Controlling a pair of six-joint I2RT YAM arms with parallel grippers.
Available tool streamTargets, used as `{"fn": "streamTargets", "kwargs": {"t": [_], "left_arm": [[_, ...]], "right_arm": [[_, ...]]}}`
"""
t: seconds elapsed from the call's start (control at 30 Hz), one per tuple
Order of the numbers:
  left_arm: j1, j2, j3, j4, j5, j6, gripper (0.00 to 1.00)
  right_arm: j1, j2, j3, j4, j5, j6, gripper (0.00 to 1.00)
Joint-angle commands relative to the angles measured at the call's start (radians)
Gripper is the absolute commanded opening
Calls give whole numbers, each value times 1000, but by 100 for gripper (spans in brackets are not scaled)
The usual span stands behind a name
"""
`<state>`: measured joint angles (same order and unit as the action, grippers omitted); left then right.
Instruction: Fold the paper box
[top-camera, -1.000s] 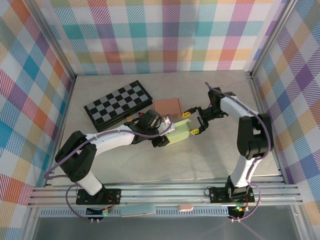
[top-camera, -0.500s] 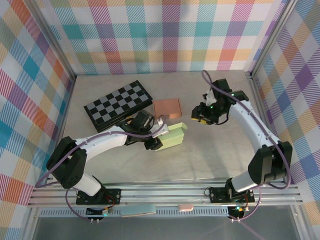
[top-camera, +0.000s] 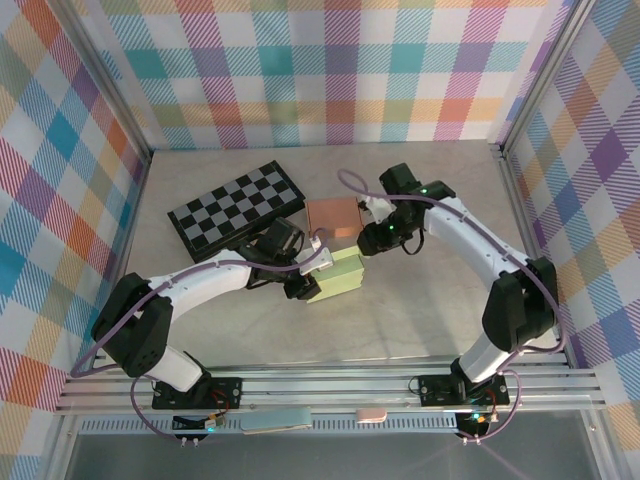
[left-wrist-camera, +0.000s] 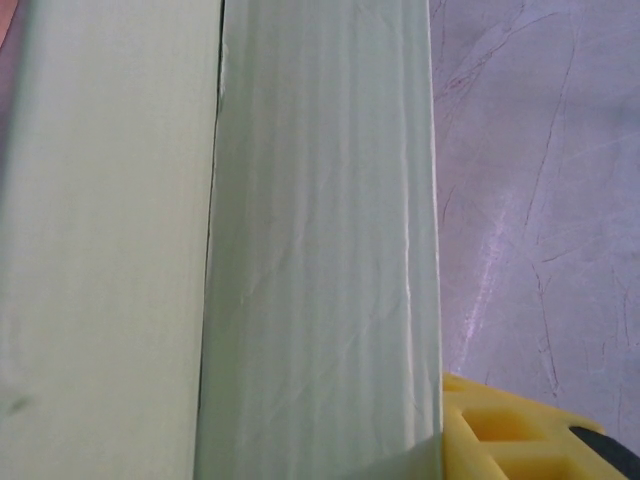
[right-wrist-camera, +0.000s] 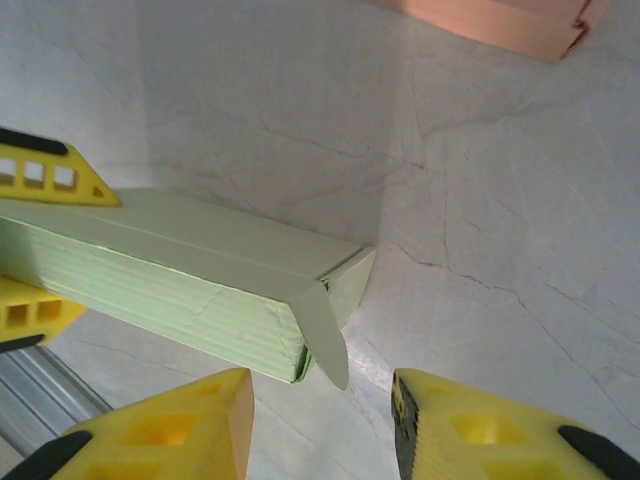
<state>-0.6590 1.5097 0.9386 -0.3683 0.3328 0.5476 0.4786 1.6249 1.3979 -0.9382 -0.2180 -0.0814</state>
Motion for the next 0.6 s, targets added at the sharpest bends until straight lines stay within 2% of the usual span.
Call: {"fn": "streamTargets", "kwargs": {"t": [0.0,0.33,0.57], "left_arm": [[13,13,7,-38,24,22,45],[18,24,14,-36,31,20,45],[18,34,23,-38,35,19,45]], "right_arm": [[14,20,39,-27,45,-73,41],[35,56,67,-36,60,-74,33],[50,79,96,-49,42,-75,24]]}}
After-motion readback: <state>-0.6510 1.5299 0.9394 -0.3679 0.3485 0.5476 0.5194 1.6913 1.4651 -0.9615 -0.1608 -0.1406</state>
